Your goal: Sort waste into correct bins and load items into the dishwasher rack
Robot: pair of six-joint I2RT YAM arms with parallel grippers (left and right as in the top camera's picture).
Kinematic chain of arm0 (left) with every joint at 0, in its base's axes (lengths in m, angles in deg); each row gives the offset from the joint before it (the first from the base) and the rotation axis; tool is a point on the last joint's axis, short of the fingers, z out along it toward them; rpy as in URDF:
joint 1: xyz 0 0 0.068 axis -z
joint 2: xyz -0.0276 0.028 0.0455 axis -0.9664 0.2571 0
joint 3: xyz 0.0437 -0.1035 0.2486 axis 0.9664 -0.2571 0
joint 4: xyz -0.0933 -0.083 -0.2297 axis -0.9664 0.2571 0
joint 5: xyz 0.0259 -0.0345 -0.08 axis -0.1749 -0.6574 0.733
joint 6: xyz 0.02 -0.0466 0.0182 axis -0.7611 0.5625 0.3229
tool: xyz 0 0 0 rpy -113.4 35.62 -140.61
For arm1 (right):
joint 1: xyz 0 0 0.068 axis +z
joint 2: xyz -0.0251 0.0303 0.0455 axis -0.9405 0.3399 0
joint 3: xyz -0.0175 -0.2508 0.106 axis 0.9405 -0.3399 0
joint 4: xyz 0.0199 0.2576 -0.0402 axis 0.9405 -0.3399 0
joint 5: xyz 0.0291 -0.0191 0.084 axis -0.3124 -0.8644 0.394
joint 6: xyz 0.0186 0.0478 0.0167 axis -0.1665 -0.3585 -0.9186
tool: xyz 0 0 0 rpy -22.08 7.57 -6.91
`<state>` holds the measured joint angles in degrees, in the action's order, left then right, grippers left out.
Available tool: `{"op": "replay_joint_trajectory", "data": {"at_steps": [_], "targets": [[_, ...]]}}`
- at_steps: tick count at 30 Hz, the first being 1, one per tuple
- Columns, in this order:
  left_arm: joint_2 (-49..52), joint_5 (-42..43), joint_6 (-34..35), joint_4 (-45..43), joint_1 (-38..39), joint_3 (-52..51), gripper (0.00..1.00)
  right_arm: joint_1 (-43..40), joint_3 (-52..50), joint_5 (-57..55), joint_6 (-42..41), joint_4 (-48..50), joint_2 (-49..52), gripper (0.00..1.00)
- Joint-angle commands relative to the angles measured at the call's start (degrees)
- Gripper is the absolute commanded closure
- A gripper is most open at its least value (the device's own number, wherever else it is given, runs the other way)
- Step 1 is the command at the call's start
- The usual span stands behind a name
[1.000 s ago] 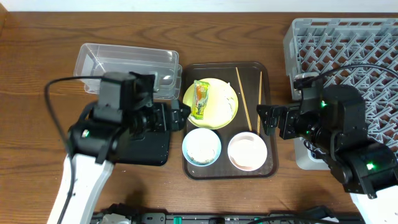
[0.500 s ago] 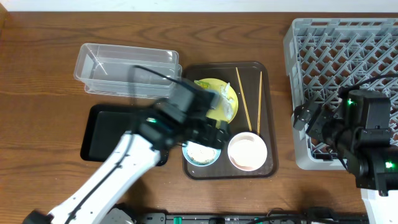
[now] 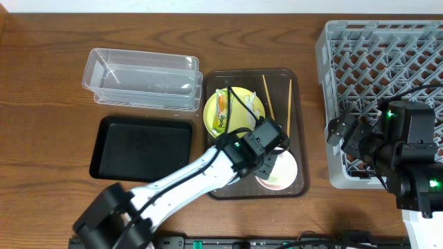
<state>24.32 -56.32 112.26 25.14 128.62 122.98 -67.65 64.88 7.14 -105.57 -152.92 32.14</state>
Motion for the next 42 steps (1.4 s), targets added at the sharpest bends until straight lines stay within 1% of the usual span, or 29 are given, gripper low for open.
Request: {"op": "replay_joint_trajectory", "data": {"at_steps": [1,2,6,8,11,15,18,19,20,22,24,27,30,35,38,42], "targets": [[1.49,-1.95,0.83,-0.24,0.02,0.74,0.63,-0.46,1.07,-0.13,-0.15,-0.13,-0.42,0.01],[1.40,-1.95,0.83,-0.46,0.02,0.74,0.75,-0.46,1.07,-0.13,-0.15,-0.15,-0.42,0.01],[-0.52,-1.18,0.83,-0.37,-0.33,1.33,0.94,-0.46,1.07,-0.15,-0.15,-0.13,-0.42,0.01],[-2.64,0.17,0.81,-0.39,-1.05,1.40,0.94,-0.46,1.07,-0.15,-0.15,-0.11,-0.42,0.01],[-6.69,4.59,0.76,-0.35,-3.74,1.40,0.94,-0.46,1.07,-0.11,0.31,-0.11,-0.42,0.01],[-13.55,15.52,0.50,-0.15,-10.80,1.40,0.94,-0.46,1.07,2.05,2.69,0.55,-0.42,0.01],[-18.27,29.51,-2.49,0.00,-18.73,1.40,0.93,-0.42,1.07,12.09,11.43,4.13,-0.42,0.01],[-19.63,35.93,-3.74,0.02,-22.05,1.38,0.94,-0.42,1.07,17.14,14.99,5.62,-0.42,0.01],[-20.65,42.71,-4.85,0.02,-25.38,1.38,0.93,-0.42,1.07,24.61,19.67,7.43,-0.42,0.01],[-21.79,55.15,-6.64,0.02,-31.08,1.38,0.94,-0.15,1.07,36.59,26.16,10.16,-0.42,0.01],[-22.01,66.16,-8.04,0.02,-35.69,1.38,0.94,0.72,1.05,46.73,30.25,12.48,-0.31,0.01],[-21.97,76.08,-8.33,0.00,-40.06,1.38,0.94,3.87,1.05,56.92,34.36,15.06,0.52,0.01],[-21.97,80.87,-8.37,-0.02,-42.38,1.38,0.94,8.04,1.05,58.77,35.23,17.20,1.55,0.01],[-21.97,82.73,-8.31,-0.42,-42.84,1.38,0.94,14.45,1.05,58.66,35.15,22.29,3.02,0.03],[-21.97,82.73,-8.31,-0.42,-42.84,1.38,0.94,18.05,1.05,55.78,32.35,26.03,4.44,0.09],[-21.97,82.73,-8.31,-0.42,-42.84,1.38,0.94,20.13,1.05,52.74,28.65,30.08,6.08,0.15]]}}
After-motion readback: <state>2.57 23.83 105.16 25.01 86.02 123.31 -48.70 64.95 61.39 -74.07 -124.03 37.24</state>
